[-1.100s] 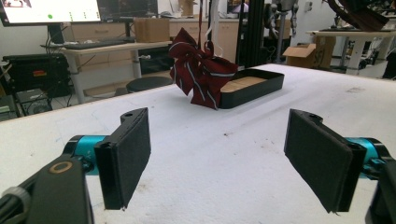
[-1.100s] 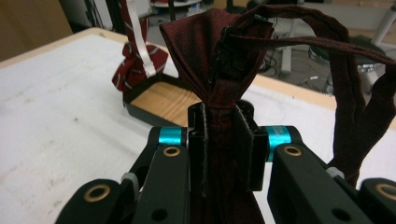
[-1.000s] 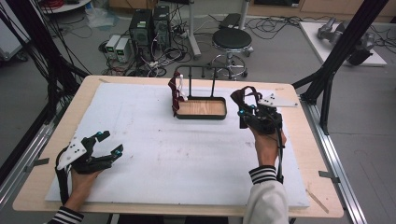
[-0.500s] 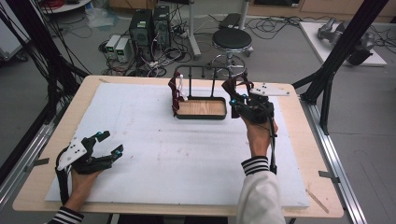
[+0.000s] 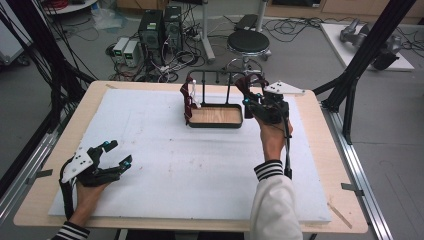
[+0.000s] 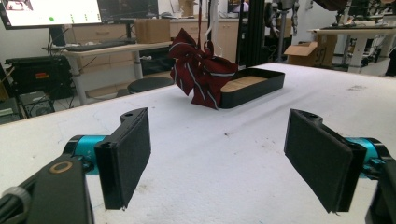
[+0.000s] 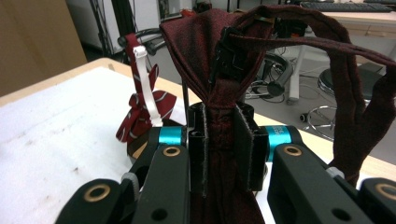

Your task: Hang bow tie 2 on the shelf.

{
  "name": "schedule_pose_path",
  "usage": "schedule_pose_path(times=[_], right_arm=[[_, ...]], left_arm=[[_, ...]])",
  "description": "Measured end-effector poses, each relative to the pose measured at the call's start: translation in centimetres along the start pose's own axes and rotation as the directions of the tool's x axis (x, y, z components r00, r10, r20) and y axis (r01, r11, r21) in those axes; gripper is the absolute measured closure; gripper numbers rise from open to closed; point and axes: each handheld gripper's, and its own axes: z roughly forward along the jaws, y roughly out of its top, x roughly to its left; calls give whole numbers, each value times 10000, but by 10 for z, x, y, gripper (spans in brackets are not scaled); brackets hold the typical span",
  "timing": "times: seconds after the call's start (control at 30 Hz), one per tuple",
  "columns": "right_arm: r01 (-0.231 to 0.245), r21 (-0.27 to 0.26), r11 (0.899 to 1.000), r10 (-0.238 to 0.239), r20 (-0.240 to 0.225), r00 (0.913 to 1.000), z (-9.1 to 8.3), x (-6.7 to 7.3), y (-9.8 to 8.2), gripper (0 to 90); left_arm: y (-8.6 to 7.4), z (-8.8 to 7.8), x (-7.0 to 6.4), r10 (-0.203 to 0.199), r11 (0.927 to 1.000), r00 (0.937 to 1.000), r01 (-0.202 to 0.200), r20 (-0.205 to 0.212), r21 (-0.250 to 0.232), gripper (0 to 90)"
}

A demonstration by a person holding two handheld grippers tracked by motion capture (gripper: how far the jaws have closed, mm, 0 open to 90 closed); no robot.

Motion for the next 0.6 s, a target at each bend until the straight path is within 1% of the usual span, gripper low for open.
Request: schedule_pose_path(times=[0.03,0.07,0.13,0.2,0.3,0.43,0.47,0.6], right_arm=[[-10,-23,10000,10,-1,10000,2,-1,0,768],[-69,67,10000,69,-6,10000,4,-1,0,768],[1,53,10000,-1,13,10000,7,-2,1,768],[-116,84,9999,116,-4,9999,10,-2,2,768],[-153,57,9999,153,13,9999,14,-3,4,768],[-258,60,9996,258,10,9997,20,-4,2,768],[-178,114,9998,177,54,9998,22,-5,1,768],[-280,201,9994,278,115,9995,26,-7,-1,768]], left_arm=[[0,0,0,3,10000,10000,-3,-3,-2,230],[0,0,0,4,10000,10000,-4,-2,-10,231],[0,0,0,4,10000,10000,-4,1,-15,230],[0,0,0,15,10000,10000,-15,-7,-15,230],[0,0,0,-2,10000,10000,2,-3,-18,230],[0,0,0,10,10000,10000,-10,-6,-21,230],[0,0,0,16,10000,10000,-16,-7,-20,230],[0,0,0,20,10000,10000,-20,-9,-21,230]])
